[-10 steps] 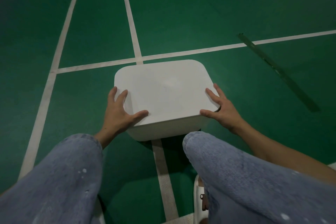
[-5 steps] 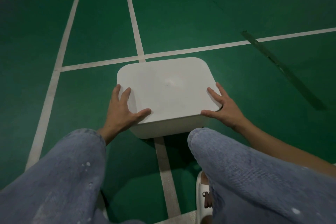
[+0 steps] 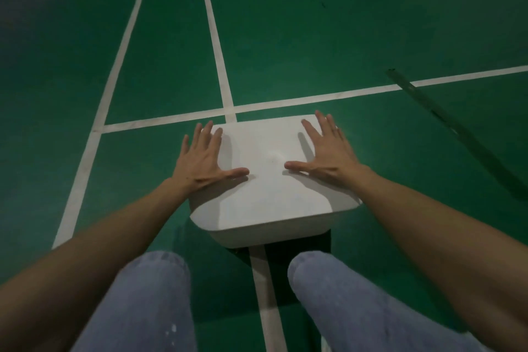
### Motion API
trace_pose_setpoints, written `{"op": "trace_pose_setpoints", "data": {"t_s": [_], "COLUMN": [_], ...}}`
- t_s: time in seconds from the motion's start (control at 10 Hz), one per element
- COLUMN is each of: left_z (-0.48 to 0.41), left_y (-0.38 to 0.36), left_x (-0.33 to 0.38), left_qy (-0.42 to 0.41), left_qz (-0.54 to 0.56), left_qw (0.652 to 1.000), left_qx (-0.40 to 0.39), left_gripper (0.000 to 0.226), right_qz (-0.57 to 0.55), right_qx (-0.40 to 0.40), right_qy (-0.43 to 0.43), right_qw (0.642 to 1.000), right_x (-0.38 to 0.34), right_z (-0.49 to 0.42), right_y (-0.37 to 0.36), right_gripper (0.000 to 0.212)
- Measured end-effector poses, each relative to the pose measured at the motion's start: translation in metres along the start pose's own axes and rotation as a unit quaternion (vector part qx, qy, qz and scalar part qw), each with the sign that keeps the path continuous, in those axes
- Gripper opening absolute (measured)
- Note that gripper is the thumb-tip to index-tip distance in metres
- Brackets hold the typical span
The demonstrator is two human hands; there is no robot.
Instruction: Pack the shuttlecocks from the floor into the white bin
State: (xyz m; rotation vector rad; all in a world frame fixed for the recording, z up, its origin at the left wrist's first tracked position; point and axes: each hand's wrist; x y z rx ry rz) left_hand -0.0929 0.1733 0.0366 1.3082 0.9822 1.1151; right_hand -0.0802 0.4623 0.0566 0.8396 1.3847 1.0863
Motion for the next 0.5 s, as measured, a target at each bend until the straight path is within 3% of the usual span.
{"op": "trace_pose_setpoints", "data": {"t_s": [0.2, 0.5], "left_z": [-0.014, -0.004], "left_y": [-0.010, 0.024], "left_x": [-0.004, -0.005], "left_qy": [0.011, -0.010], "left_qz": [0.029, -0.030], "left_qw": [1.000, 0.998], "left_qx": [-0.002, -0.051], "left_gripper": [0.133, 0.120], "right_qz": [0.124, 0.088], "right_qx": [-0.015, -0.072], "right_qy": [-0.004, 0.011], "right_qw": [0.992, 0.993], "right_x": [-0.003, -0.022], "right_z": [-0.027, -0.018], "right_y": [-0.019, 0.006], "right_gripper": [0.111, 0.108]}}
Point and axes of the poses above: each hand's wrist, its own z-axis away from the middle knuckle, its own y-axis out of the back of the hand, x = y × z, and after that the axes turned 4 degrees about -z, right-handed
